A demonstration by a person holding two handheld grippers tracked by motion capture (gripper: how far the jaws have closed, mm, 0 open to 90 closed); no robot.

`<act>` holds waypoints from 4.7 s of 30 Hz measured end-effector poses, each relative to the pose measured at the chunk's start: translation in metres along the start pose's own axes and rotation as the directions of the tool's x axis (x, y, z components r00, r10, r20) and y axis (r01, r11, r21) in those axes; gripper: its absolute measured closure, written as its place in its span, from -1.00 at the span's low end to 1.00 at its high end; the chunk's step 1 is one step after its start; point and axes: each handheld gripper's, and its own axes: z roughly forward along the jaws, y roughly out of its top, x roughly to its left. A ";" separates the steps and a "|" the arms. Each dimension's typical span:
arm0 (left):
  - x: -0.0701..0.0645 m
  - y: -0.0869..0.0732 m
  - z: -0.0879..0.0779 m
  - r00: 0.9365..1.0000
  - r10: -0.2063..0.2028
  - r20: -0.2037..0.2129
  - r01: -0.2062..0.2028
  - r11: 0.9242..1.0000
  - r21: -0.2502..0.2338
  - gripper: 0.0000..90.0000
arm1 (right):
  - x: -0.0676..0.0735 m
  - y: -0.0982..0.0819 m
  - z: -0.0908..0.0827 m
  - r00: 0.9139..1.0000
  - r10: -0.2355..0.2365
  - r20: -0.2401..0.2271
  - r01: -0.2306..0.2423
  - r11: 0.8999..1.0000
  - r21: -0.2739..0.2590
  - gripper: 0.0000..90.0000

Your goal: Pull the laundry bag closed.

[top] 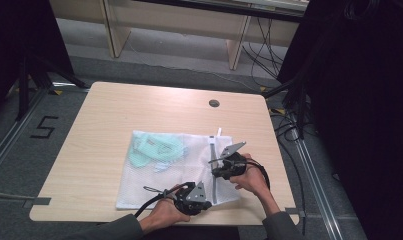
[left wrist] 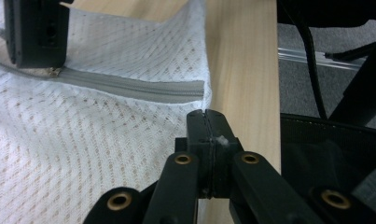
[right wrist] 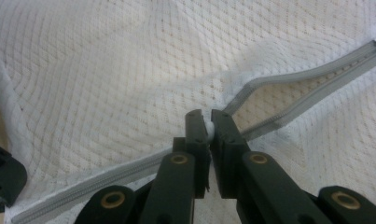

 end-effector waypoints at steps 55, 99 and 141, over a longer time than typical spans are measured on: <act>-0.004 0.002 -0.002 0.997 -0.043 0.070 0.043 0.999 0.014 0.99 | -0.042 0.015 0.013 0.992 -0.090 0.092 0.090 0.996 0.006 0.93; -0.004 0.002 -0.002 0.997 -0.046 0.062 0.046 0.999 0.003 0.99 | -0.073 0.032 0.027 0.983 -0.050 0.177 0.058 0.998 -0.036 0.93; -0.004 0.001 -0.002 0.997 -0.056 0.050 0.056 0.998 0.003 0.99 | -0.090 0.043 0.036 0.967 -0.029 0.253 0.044 0.998 -0.055 0.93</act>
